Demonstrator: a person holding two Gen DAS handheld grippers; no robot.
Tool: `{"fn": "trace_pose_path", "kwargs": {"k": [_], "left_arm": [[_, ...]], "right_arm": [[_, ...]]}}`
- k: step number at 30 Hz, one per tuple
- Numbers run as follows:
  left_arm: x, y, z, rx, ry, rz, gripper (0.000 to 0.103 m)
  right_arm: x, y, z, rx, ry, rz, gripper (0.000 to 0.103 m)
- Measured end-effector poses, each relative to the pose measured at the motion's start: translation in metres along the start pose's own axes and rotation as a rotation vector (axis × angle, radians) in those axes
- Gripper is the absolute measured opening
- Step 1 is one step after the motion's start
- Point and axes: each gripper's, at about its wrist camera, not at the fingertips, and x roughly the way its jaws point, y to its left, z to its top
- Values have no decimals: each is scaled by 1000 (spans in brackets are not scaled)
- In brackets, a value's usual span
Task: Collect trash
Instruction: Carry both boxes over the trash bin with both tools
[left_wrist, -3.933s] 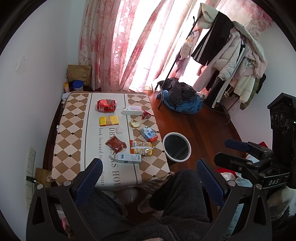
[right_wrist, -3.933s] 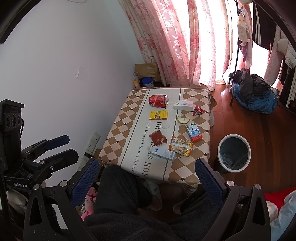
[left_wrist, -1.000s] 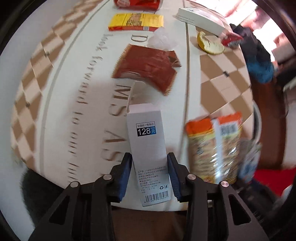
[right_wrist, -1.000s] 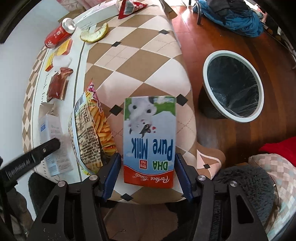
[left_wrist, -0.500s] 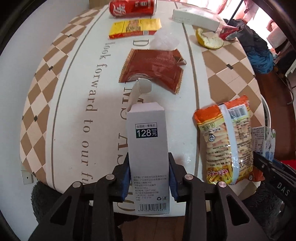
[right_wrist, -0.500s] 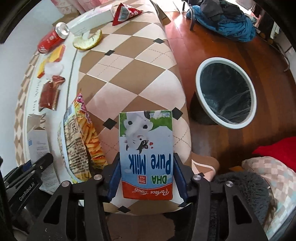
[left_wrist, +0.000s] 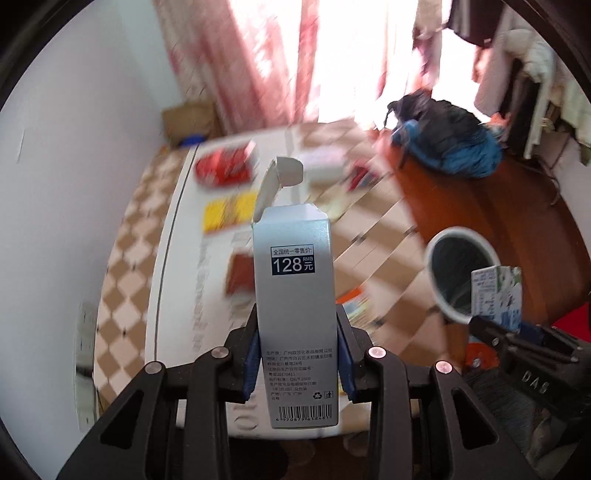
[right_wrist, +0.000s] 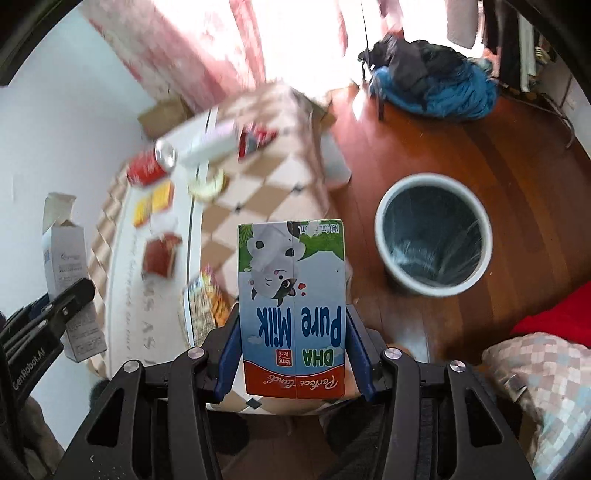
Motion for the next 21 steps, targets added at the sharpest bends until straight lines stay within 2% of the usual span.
{"fn": "trace_pose_path", "kwargs": {"k": [5,10,14,21], "left_arm": [[-5,-60,39,81,-56,-85,31],[33,-125,75,107,-7,-226,31],[78,-180,95,121,89,-310,31],[179,-256,116,134,355,-451,33]], "right_arm": [[-38,-55,22,91,-74,20,53],[-39,-137,44,217,-90,-15,53],[-9,-208,60,306,-44,-45,53],[67,-279,87,361,73,-53,53]]}}
